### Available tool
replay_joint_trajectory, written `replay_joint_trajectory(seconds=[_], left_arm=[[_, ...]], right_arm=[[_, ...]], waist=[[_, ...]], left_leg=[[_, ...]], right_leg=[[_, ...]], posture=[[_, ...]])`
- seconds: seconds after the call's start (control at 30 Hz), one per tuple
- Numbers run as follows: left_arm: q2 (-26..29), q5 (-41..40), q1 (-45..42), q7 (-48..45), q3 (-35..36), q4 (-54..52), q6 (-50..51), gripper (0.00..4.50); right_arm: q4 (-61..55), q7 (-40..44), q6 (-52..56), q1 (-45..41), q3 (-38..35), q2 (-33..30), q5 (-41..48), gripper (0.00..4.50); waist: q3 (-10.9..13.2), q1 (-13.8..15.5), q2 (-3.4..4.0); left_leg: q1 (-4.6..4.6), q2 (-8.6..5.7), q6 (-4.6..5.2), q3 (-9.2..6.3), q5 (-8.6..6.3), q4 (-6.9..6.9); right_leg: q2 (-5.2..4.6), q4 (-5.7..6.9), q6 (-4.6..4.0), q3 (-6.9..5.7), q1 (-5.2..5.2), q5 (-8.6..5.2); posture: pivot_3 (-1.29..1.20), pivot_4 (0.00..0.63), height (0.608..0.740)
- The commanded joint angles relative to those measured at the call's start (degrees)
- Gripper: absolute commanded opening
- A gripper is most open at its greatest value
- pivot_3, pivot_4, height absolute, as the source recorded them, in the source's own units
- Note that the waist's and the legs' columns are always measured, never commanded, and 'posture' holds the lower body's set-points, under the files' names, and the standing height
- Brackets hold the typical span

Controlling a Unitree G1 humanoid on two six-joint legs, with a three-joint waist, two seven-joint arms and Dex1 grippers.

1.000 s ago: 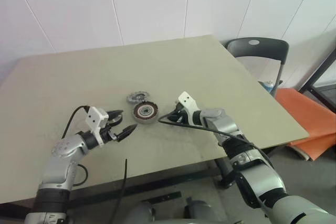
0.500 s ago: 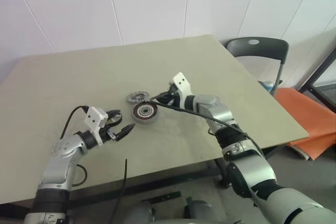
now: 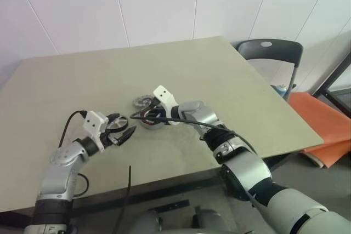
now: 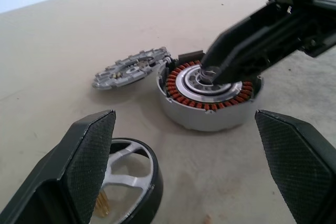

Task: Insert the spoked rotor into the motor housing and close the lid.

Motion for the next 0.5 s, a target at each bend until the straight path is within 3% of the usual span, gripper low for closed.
replay_joint_trajectory(seconds=[0.03, 0.5], left_arm=[[0.35, -0.85, 0.45, 0.37, 1.42, -3.09, 0.04, 4.5], [-0.1, -1.13, 1.36, 1.0, 1.31, -4.84, 1.0, 4.5]], right_arm=[[1.37, -0.95, -2.9, -2.75, -0.33, 0.47, -0.98, 0.7], [7.26, -6.29, -8.68, -3.01, -1.38, 2.86, -3.1, 0.7]], waist=[[0.0, -0.14, 0.0], [0.0, -1.45, 0.01]], left_leg=[[0.0, 0.0, 0.0, 0.0, 0.0, 0.0], [0.0, 0.01, 0.0, -0.03, 0.0, -0.02]], right_leg=[[0.0, 0.0, 0.0, 0.0, 0.0, 0.0], [0.0, 0.04, 0.0, 0.0, -0.02, 0.0]], posture=[[0.0, 0.0, 0.74], [0.0, 0.0, 0.74]])
